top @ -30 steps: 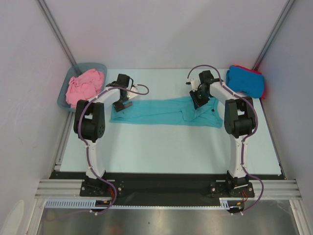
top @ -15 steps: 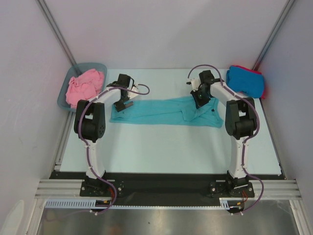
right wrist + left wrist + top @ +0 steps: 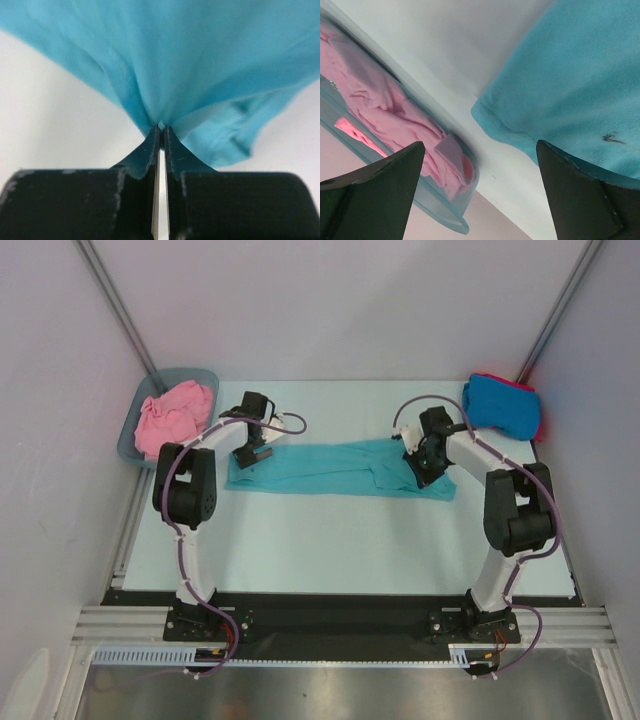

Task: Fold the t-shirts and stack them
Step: Fold the tshirt

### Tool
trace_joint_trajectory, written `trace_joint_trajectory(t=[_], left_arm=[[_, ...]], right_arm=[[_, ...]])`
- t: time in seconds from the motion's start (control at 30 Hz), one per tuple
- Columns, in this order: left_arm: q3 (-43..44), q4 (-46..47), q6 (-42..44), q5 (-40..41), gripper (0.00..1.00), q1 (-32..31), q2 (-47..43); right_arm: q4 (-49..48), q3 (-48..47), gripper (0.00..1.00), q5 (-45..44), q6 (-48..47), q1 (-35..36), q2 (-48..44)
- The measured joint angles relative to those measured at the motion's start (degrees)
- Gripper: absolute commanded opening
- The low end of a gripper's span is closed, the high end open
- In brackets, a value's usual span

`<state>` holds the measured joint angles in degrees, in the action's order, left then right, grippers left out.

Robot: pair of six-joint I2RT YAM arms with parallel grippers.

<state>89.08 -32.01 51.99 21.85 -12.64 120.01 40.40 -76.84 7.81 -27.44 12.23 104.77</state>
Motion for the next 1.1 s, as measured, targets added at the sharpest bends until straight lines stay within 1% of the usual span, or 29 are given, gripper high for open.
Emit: trace_joint_trajectory(t=[0.1,0.23,0.27,0.3,0.37,0.4,0.47,0.5,0.57,0.63,0.73,0.77,0.83,0.87,0.93,0.97,1.0,1.03,1.1], left_arm=[[0.42,-0.11,0.57,0.0,1.0,0.0,0.22],[1.09,-0.02,0.7,0.0,1.0,0.0,0.24],[1.16,0.0,0.72,0.0,1.0,0.0,0.24],[1.16,0.0,0.74,0.0,1.0,0.0,0.24],[1.16,-0.02,0.81,0.0,1.0,0.0,0.24],[1.16,-0.07,0.85,0.0,1.0,0.0,0.24],[1.16,-0.02,1.01,0.02,1.0,0.0,0.24],[1.16,-0.04,1.01,0.02,1.0,0.0,0.24],[1.16,-0.04,1.05,0.02,1.0,0.0,0.24],[1.16,-0.04,1.09,0.07,1.0,0.0,0.24],[1.16,-0.07,1.09,0.11,1.0,0.0,0.24],[1.18,-0.04,1.09,0.13,1.0,0.0,0.24],[1.36,-0.11,1.09,0.28,1.0,0.0,0.31],[1.46,-0.09,1.07,0.28,1.0,0.0,0.33],[1.57,-0.11,1.09,0.28,1.0,0.0,0.37],[1.77,-0.17,1.09,0.28,1.0,0.0,0.48],[2.05,-0.17,1.09,0.33,1.0,0.0,0.68],[2.29,-0.15,1.09,0.35,1.0,-0.04,0.9],[2.64,-0.2,1.07,0.46,1.0,-0.11,1.14]], right_arm=[[0.39,5.6,0.0,-0.68,-1.09,-0.57,0.15],[0.22,6.67,0.0,-1.53,-1.75,-2.34,0.35],[-0.11,6.67,0.03,-1.79,-1.84,-2.82,0.35],[-0.39,6.67,0.07,-2.16,-1.97,-3.26,0.39],[-0.74,6.64,0.23,-2.78,-2.19,-3.82,0.68],[-0.85,6.64,0.38,-3.08,-2.29,-3.96,0.83],[-0.94,6.62,0.46,-3.67,-2.67,-4.11,0.92],[-0.9,6.47,0.52,-3.91,-3.02,-4.2,0.92],[-0.74,6.08,0.56,-3.85,-3.48,-4.26,0.92],[0.11,5.25,0.57,-3.56,-3.87,-4.26,0.92],[1.42,3.17,0.56,-2.82,-4.11,-4.26,0.92],[1.7,2.08,0.51,-2.82,-4.07,-4.26,0.92],[1.88,-0.76,0.45,-2.91,-3.65,-4.37,0.92],[1.55,-2.27,0.35,-2.99,-3.32,-4.37,0.92],[0.85,-5.6,0.26,-3.5,-2.64,-4.42,1.29],[0.2,-6.8,0.16,-3.72,-2.38,-4.44,1.7],[-0.7,-8.24,0.12,-4.04,-2.21,-4.44,2.49],[-1.44,-9.7,0.1,-4.24,-1.77,-4.44,3.63],[-2.91,-12.48,0.09,-4.81,-1.2,-4.44,6.82]])
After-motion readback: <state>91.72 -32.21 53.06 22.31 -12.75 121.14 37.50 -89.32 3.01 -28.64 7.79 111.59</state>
